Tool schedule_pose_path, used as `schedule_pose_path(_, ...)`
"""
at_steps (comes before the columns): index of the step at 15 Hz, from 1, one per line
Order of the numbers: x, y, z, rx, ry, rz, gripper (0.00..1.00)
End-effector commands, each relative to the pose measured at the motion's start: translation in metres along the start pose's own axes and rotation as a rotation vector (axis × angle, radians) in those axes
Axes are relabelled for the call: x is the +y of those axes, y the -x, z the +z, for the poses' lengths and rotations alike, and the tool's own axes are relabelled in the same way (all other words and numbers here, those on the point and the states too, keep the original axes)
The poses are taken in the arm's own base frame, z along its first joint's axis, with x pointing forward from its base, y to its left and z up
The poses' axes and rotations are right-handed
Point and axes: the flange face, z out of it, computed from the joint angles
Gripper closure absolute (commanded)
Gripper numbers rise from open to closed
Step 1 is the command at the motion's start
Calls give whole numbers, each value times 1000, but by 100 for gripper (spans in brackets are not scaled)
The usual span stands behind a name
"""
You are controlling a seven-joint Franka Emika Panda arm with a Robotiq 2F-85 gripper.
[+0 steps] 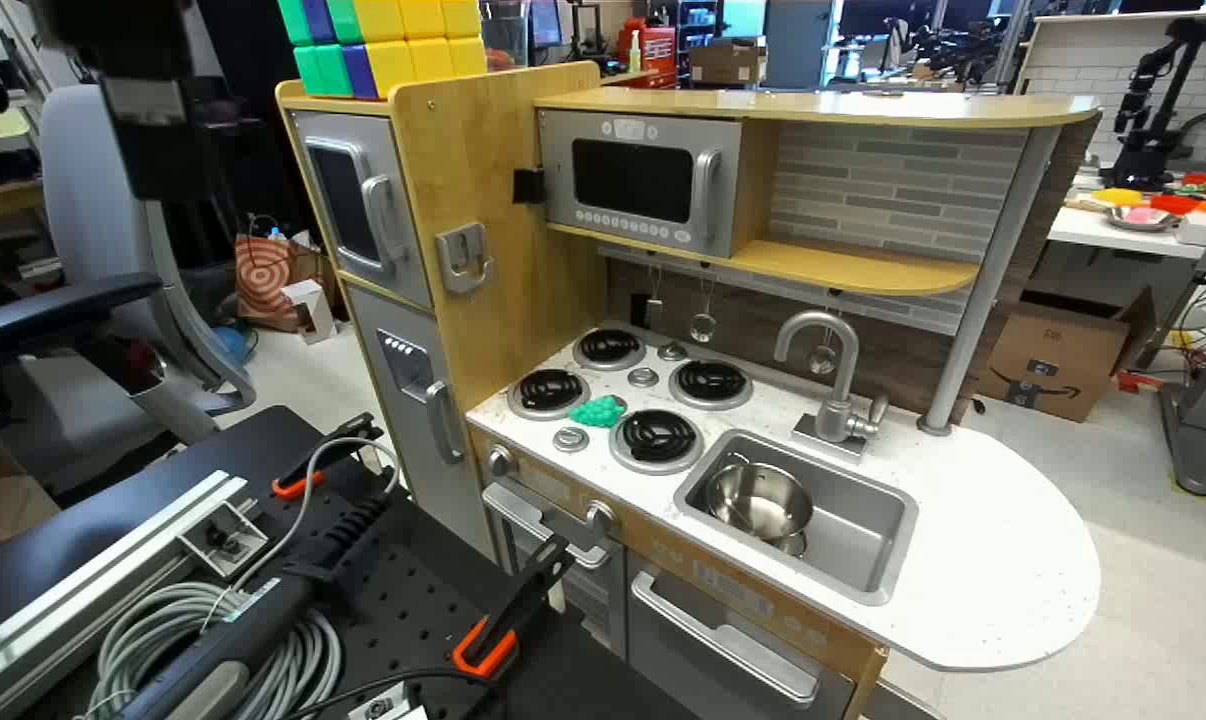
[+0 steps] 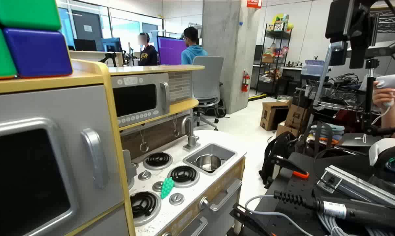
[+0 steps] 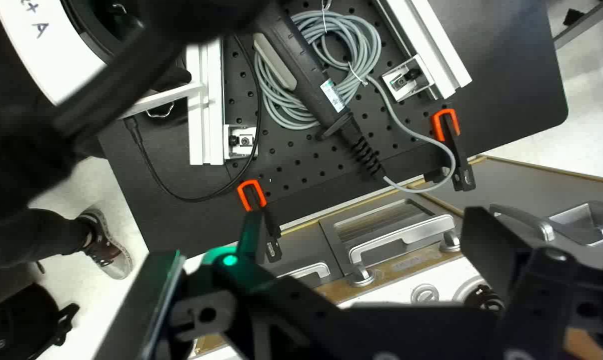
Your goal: Put the grape toy inside the pot in the sink
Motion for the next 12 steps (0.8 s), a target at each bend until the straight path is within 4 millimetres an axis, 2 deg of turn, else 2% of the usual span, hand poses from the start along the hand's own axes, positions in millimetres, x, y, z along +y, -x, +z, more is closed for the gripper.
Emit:
schedule_pose_path(1,0,0,0,-1,0,0,0)
schedule_pose_path(5,0,0,0,-1,0,0,0)
schedule_pose_path(7,-4,-6,2,10,72,-33,0)
schedule_pose_path(8,-7,-12,3,9,85,-51,0)
schedule_pose_path(10,-15,-33,8,64,3,29,0)
schedule_pose_path(12,-19,-63,26,102,-71,132,0)
